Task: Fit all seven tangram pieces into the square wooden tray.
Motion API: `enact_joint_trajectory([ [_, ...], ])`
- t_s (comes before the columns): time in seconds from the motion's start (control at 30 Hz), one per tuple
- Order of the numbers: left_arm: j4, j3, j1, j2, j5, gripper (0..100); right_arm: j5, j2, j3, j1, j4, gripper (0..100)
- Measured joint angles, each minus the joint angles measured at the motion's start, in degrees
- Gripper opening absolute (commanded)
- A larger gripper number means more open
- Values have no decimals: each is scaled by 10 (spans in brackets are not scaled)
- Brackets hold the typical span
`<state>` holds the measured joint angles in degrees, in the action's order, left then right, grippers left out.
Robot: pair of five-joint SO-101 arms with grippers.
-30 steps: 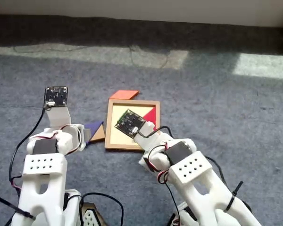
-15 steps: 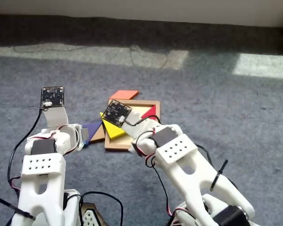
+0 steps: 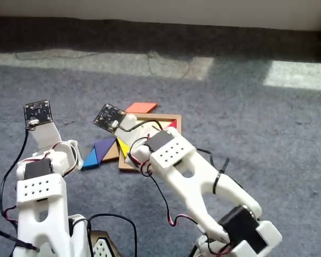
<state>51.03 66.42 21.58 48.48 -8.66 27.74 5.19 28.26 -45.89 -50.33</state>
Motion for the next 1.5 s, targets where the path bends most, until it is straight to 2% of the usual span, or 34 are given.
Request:
enact_joint_trajectory([
  [0.17, 0, 0, 4, 0, 0, 248, 98, -47, -22, -1, 0, 312],
  [0.43, 0, 0, 4, 0, 0, 248, 189, -86, -23, -2, 2, 311],
  [0.67, 0, 0, 4, 0, 0, 248, 200, -135, -28, -5, 68, 311],
  [0.83, 0, 0, 4, 0, 0, 248, 201, -140, -28, -5, 79, 302],
  [1.07, 0, 0, 4, 0, 0, 248, 201, -140, -32, -5, 90, 111],
  [1.5, 0, 0, 4, 0, 0, 248, 201, -139, -41, 14, 94, 45],
])
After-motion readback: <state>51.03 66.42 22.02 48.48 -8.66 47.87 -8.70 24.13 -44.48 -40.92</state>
